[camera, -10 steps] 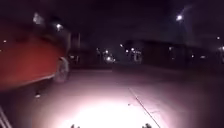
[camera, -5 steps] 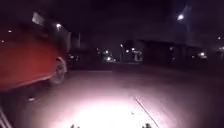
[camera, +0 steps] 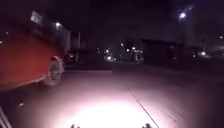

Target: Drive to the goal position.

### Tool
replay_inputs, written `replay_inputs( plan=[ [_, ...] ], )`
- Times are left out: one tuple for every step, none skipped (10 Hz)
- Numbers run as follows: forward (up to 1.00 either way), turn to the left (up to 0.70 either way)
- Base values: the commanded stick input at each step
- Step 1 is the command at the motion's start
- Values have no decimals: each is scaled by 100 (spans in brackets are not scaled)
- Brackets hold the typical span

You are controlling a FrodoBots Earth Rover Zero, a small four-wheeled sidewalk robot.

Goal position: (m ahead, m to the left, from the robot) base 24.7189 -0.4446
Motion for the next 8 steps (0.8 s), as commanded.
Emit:
replay_inputs(
  plan=[
    [50, 0],
    [50, 0],
    [50, 0],
    [50, 0],
    [50, 0],
    [50, 0],
    [50, 0],
    [50, 0]
  ],
)
